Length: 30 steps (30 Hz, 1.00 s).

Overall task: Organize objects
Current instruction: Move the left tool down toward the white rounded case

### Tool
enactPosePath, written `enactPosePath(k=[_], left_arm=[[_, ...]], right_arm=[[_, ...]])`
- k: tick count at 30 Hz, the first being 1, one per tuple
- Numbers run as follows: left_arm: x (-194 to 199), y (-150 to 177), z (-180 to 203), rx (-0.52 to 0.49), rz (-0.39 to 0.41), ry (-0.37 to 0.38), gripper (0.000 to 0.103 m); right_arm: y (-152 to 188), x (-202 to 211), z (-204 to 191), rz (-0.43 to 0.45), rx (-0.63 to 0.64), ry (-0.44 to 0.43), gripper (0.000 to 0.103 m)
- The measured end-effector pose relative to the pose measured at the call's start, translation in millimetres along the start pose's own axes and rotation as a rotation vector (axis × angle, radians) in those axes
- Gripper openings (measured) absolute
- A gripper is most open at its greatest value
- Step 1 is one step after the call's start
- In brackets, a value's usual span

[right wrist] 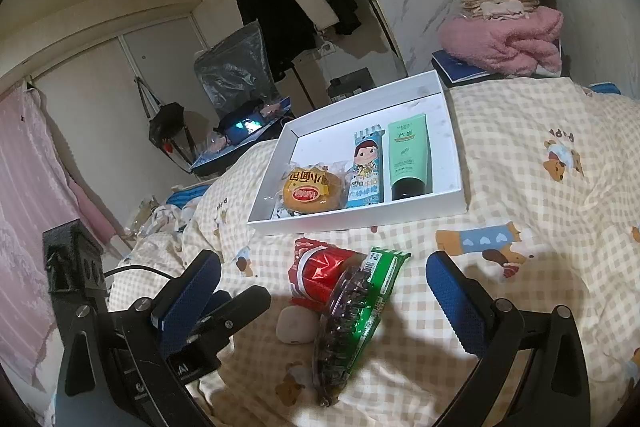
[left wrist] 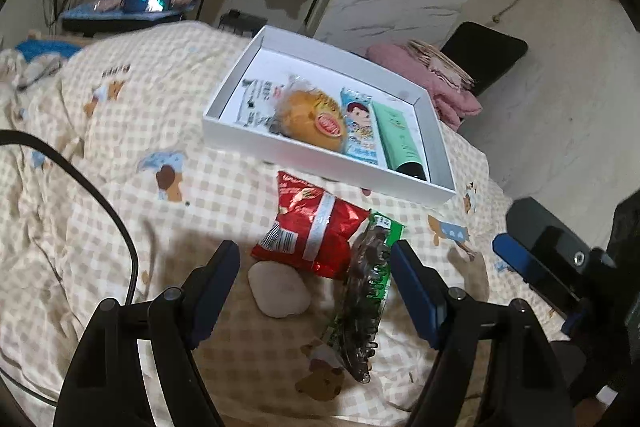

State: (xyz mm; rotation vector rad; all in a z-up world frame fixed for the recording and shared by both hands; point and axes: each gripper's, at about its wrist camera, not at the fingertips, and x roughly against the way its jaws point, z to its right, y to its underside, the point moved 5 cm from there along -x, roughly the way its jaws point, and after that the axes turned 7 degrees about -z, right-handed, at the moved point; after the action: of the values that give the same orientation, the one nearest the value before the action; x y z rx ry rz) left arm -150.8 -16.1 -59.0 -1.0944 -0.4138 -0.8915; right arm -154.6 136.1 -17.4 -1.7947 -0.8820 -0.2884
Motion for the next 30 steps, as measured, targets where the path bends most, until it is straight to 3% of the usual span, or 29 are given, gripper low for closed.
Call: enactPosePath(k=[8, 10, 17, 21, 30], left_arm=[[-5.9, 0.7, -21.4, 0.124, -0.053, 0.057, 0.076], [-9.1, 2.1, -21.6, 0.122, -0.066, 0.036, 0.076], [-17.9, 7.8, -16.6, 0.104, -0.114, 0.052, 0.054], [-17.0, 7.8, -18.0, 0.116, -0.12, 0.078, 0.054], [-38.1, 15.1, -4.5, 0.043, -0.204, 0.015, 0.054]], right_arm=[[1.3, -2.9, 2.6, -0.011, -0.007, -0.001, 0.103], [1.9, -3.1, 2.3, -0.013, -0.005, -0.004, 0.103], [0.6, -3.7, 2.3, -0.015, -0.007, -0.008, 0.103], [0.3, -4.4, 3.4, -0.017, -0.012, -0.004, 0.103], [2.7, -7.4, 4.7, -0.029, -0.014, 0.006, 0.103]])
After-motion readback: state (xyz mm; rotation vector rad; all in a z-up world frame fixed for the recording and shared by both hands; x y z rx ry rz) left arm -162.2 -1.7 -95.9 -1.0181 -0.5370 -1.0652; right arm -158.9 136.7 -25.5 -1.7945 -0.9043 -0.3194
